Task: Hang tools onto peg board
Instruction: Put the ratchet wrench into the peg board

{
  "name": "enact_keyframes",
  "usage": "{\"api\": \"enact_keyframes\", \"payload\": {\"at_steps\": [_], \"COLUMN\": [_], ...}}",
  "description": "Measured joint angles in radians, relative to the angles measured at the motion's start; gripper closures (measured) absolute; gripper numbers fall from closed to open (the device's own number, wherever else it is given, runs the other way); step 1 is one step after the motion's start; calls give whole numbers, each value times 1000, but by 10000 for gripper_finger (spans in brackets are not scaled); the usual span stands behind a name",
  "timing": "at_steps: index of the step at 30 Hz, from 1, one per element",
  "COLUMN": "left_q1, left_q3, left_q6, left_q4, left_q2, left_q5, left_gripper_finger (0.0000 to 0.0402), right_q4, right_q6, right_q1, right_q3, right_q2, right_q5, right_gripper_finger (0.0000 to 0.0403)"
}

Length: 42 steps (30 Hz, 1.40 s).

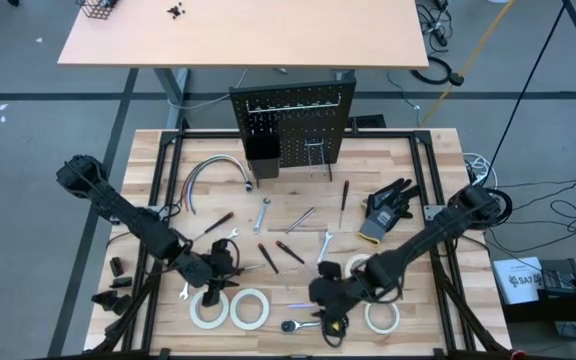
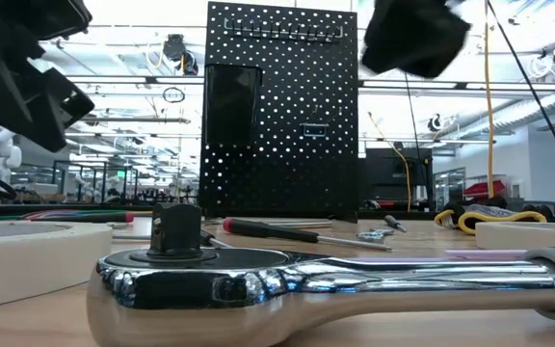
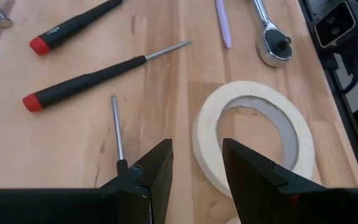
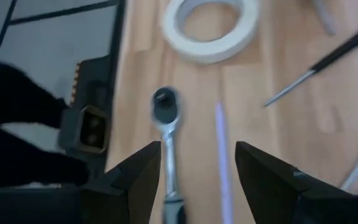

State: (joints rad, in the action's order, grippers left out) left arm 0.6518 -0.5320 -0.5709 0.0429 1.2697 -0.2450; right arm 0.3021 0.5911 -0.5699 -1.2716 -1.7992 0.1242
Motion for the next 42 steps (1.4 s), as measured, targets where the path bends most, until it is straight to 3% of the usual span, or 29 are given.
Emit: {"api": "enact_keyframes", "payload": {"at_steps": [8, 26, 30, 36, 42], "left_q1": [23, 89, 94, 98, 98], "left_q3": [0, 0, 0, 0, 0], "left_q6": [5, -6, -26, -26, -26], "left_q4": [1, 41, 67, 73, 72], "left_q2": [0, 0, 0, 0, 0], "left_q5": [-19, -13, -5, -3, -36], "left_gripper_finger": [259, 259, 259, 259, 259], "right_q4": [-132, -141, -142, -92, -107], "right_q6": [32, 45, 52, 108, 150], "right_q1": [-71, -84, -99, -121, -122], "right_q3": [-4, -73, -76, -79, -75], "right_q2": [-88, -301, -330, -340, -330], "right_q5": [5, 110, 134, 185, 184], "right_gripper_finger": [200, 207, 246, 367, 368]}}
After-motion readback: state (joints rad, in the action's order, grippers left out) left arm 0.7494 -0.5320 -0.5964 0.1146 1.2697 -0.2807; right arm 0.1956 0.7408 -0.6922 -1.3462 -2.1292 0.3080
